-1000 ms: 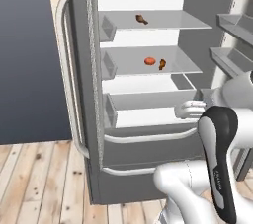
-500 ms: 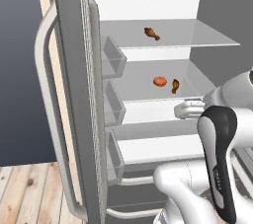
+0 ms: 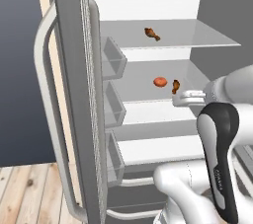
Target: Place one squash and one chicken drumstick in each tupperware on the nearby counter, to pack two identical lunches.
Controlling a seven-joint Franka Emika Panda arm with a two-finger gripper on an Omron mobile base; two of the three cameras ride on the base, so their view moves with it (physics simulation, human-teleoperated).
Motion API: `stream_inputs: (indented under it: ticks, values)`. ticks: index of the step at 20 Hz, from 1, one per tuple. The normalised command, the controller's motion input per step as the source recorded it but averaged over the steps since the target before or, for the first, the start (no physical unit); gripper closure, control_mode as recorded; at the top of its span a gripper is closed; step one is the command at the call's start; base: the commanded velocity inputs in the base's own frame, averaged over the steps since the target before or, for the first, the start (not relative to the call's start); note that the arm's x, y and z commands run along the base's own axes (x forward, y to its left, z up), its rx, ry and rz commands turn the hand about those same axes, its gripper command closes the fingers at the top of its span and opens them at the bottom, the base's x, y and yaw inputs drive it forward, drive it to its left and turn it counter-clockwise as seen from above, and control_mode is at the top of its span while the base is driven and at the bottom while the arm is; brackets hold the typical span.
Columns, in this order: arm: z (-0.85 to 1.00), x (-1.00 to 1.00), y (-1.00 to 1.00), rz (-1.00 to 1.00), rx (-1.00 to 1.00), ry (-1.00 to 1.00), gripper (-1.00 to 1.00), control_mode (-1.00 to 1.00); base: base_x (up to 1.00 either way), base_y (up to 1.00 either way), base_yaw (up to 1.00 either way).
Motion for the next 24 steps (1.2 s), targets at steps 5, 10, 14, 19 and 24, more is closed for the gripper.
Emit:
stream_inputs:
  ticks: [5, 10, 14, 19, 24]
  values:
    - [0.55, 0.05, 0.00, 0.00, 0.00, -0.11, -1.00, -1.00, 0.00, 0.00, 0.00]
    - [0.44, 0.25, 0.00, 0.00, -0.04, -0.05, -1.00, -1.00, 0.00, 0.00, 0.00]
    - [0.44, 0.41, 0.00, 0.00, -0.05, -0.02, -1.00, -1.00, 0.00, 0.00, 0.00]
    - [0.26, 0.42, 0.00, 0.00, -0.07, -0.01, -1.00, -1.00, 0.00, 0.00, 0.00]
    - [0.04, 0.40, 0.00, 0.00, -0.06, -0.03, -1.00, -1.00, 0.00, 0.00, 0.00]
